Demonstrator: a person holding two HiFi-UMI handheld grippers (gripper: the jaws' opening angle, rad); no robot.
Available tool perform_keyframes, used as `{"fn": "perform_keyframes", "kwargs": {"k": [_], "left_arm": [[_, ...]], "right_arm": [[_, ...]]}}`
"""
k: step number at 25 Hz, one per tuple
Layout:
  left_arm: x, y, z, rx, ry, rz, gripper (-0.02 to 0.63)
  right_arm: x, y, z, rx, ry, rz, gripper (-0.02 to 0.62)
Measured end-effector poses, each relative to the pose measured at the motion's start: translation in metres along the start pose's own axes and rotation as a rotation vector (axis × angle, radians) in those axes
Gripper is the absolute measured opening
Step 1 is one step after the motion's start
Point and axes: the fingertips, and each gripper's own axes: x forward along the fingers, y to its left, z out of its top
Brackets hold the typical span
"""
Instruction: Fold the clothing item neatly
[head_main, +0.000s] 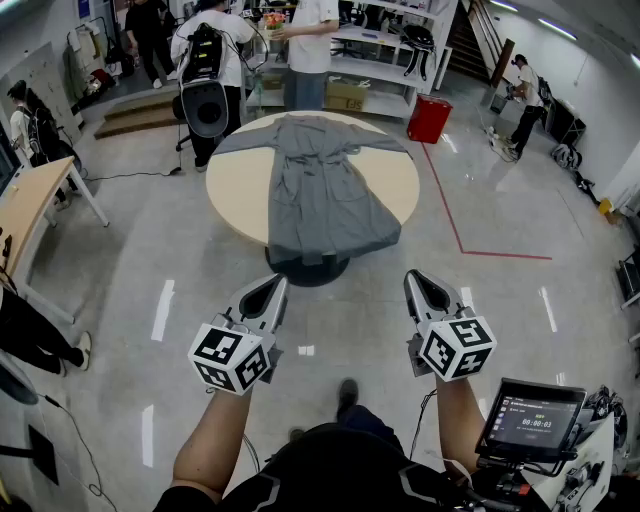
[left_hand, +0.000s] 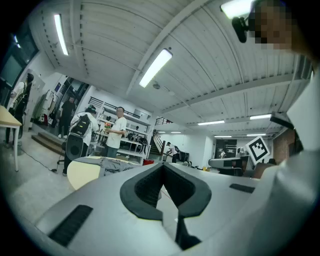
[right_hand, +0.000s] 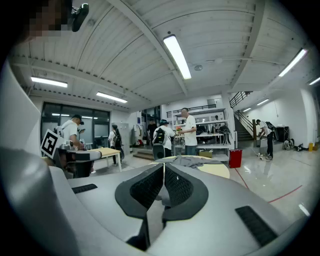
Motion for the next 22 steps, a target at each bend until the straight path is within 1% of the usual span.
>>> {"fn": "perform_keyframes", "kwargs": {"k": [4, 9, 14, 18, 20, 22], "left_arm": [[0.047, 0.016, 0.008, 0.008, 0.0, 0.023, -0.006], [0.138, 0.036, 0.02, 0.021, 0.001, 0.066, -0.006], [0.201, 0.047, 0.029, 0.007, -0.011, 0.082, -0.006], [0.26, 0.074, 0.035, 0.02, 0.005, 0.093, -0.006], [0.29, 0.099, 0.032, 0.009, 0.005, 0.11, -0.006], [0.318, 0.125, 0.03, -0.004, 0.008, 0.12, -0.006]], "right_arm": [[0.04, -0.031, 0.005, 0.023, -0.01, 0.028, 0.008], [0.109, -0.099, 0.016, 0.051, -0.021, 0.088, 0.009], [0.158, -0.146, 0.03, 0.037, -0.027, 0.138, 0.009], [0.217, -0.183, 0.041, 0.05, -0.047, 0.138, 0.011], [0.249, -0.2, 0.042, 0.021, -0.045, 0.122, 0.011], [0.278, -0.213, 0.043, 0.02, -0.032, 0.11, 0.02]]}}
